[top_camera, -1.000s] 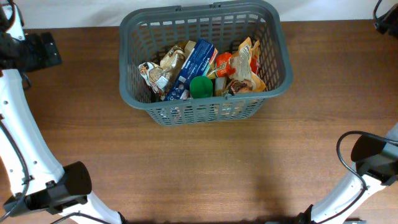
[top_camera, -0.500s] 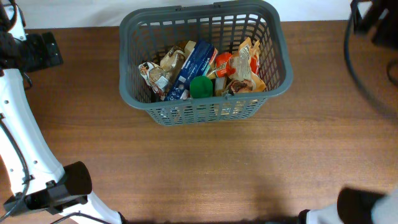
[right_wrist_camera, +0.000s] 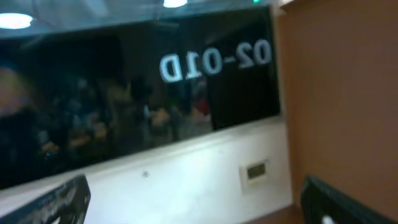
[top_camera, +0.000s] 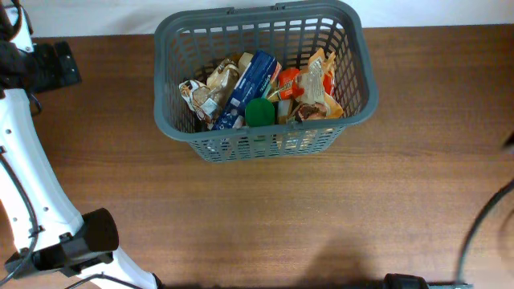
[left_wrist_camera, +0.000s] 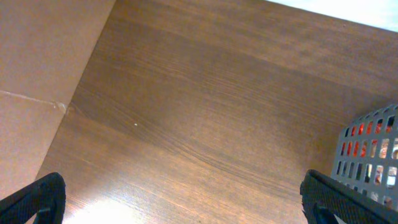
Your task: Pack container
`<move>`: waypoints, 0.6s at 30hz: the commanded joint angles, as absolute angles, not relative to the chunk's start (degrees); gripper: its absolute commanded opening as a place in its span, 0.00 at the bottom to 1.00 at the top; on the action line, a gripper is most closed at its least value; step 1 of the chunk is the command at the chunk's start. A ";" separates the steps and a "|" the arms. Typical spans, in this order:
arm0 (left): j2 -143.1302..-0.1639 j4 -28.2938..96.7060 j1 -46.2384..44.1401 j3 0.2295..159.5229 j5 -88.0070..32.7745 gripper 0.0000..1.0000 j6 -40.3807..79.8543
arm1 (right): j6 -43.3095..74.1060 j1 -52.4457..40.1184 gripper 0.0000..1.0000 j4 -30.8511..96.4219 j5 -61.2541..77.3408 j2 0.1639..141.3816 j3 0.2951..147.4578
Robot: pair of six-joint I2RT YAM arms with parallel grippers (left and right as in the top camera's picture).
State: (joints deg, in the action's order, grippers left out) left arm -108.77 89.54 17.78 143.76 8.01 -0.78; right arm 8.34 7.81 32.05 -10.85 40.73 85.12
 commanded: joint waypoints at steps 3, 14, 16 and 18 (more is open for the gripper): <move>-107.98 89.56 17.96 143.48 8.43 0.99 -0.16 | 9.21 7.44 0.99 26.89 -15.27 20.78 51.37; -107.98 89.56 17.96 143.48 8.43 0.99 -0.19 | 34.24 7.44 0.99 25.47 -14.66 1.17 17.56; -107.98 89.56 17.96 143.48 8.43 0.99 -0.16 | 35.90 7.44 0.99 25.50 -13.93 0.19 15.16; -107.98 89.56 17.96 143.48 8.43 0.99 -0.19 | 35.90 7.46 0.99 25.54 -13.93 0.19 13.02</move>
